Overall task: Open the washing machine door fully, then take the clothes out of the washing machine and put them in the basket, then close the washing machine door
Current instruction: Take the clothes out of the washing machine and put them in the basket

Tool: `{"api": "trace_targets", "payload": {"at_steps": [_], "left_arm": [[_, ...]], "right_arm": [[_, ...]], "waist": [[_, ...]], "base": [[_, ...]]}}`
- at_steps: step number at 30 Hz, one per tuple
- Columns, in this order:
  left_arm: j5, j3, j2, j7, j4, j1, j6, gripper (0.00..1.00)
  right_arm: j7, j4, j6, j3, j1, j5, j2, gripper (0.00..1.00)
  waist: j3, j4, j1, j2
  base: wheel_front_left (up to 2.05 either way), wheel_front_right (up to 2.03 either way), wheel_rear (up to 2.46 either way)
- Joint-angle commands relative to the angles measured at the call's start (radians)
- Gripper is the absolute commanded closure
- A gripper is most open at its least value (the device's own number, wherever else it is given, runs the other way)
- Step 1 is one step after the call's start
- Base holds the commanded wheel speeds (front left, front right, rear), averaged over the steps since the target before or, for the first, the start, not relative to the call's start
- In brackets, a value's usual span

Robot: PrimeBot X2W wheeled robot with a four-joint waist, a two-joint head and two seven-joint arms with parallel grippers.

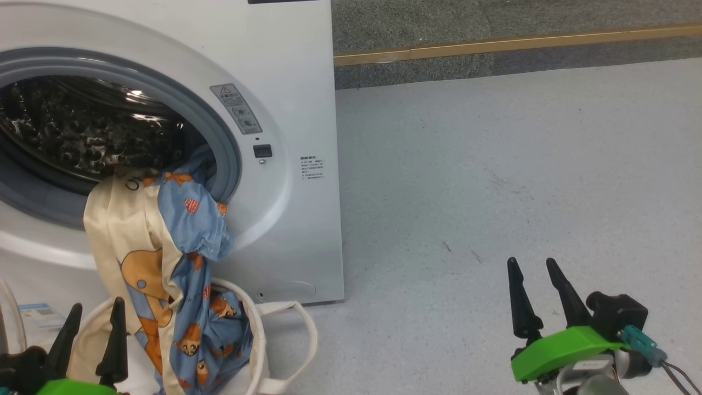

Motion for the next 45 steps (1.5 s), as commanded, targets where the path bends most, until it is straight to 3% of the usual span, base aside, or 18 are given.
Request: {"api": "trace_targets", "payload": {"at_steps": [1, 21, 33, 45], "left_arm": [[-0.001, 0.036, 0.039, 0.002, -0.033, -0.03, 0.008, 0.0], [-0.012, 0.019, 0.048, 0.027, -0.009, -0.083, 0.014, 0.0], [-0.023, -0.042, 0.095, 0.117, 0.344, -0.466, -0.058, 0.0], [-0.029, -0.092, 0.133, 0.204, 0.743, -0.91, -0.081, 0.0]], "right_arm": [[-0.012, -0.034, 0.004, 0.018, -0.02, -0.009, -0.002, 0.0], [-0.012, -0.04, 0.004, 0.017, -0.034, -0.007, -0.003, 0.0], [-0.012, -0.065, 0.004, 0.032, -0.096, -0.009, -0.022, 0.0], [-0.012, -0.116, 0.004, 0.015, -0.169, -0.013, -0.046, 0.0]], "waist": [[0.0, 0.0, 0.0, 0.0], [0.029, -0.007, 0.0, 0.0], [0.179, -0.054, 0.0, 0.0], [0.401, -0.139, 0.0, 0.0]], "base": [[0.0, 0.0, 0.0], [0.0, 0.0, 0.0], [0.0, 0.0, 0.0], [0.0, 0.0, 0.0]]}}
